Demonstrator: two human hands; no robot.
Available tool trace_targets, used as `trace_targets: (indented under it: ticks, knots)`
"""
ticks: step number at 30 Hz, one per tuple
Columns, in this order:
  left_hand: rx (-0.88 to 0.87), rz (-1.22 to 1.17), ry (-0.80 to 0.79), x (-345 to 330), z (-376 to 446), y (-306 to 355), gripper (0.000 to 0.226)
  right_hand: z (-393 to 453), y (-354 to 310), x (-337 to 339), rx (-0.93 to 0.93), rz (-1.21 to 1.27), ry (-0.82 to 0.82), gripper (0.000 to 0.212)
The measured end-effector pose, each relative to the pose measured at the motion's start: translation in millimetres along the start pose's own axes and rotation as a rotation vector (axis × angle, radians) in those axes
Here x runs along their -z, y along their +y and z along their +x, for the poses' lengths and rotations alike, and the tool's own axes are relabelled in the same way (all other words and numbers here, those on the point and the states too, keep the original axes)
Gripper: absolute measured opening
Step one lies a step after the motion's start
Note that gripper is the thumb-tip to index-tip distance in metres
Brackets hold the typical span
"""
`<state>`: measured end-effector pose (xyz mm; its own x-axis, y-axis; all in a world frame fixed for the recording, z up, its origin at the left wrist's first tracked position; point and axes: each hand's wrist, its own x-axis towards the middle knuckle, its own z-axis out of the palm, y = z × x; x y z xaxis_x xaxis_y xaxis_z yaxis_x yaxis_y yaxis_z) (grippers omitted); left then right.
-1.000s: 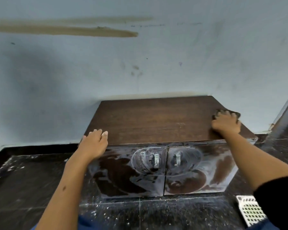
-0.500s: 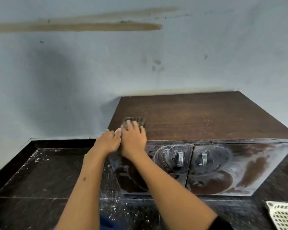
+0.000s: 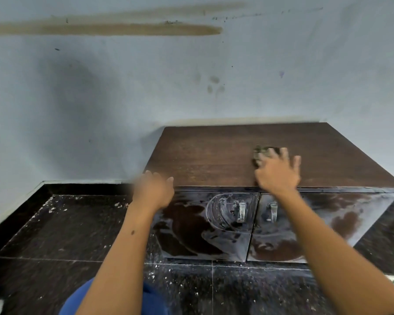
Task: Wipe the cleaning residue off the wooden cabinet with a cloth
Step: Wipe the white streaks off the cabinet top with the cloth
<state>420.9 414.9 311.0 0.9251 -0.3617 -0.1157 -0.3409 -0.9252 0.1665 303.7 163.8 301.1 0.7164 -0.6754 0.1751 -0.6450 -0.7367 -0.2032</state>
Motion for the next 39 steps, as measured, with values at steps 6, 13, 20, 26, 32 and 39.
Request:
trace_targets:
  ticks: [6,13,20,26,32,39]
  knots:
    - [-0.027,-0.03,-0.007,9.1,-4.4,-9.4,0.055,-0.6,117.1,28.9,-0.409,-0.028,0.091,0.046]
    - [0.001,-0.205,0.068,30.0,-17.2,-28.2,0.056,-21.7,7.9,5.8,-0.326,0.028,0.131,0.044]
    - [-0.024,-0.268,0.197,29.2,-13.5,-25.0,0.052,-80.3,-182.8,-37.7,0.246,0.186,0.033,0.056]
    - [-0.018,-0.334,0.326,27.8,7.0,-8.6,0.051,-33.9,-228.8,-40.0,0.577,0.275,-0.24,0.056]
    - [-0.062,-0.284,0.239,11.9,29.9,22.7,0.049,42.1,-195.5,-40.5,0.432,0.224,-0.276,0.045]
    - [-0.124,-0.144,0.132,-9.0,44.8,60.6,0.047,115.5,-49.9,-17.8,0.083,0.081,-0.116,0.043]
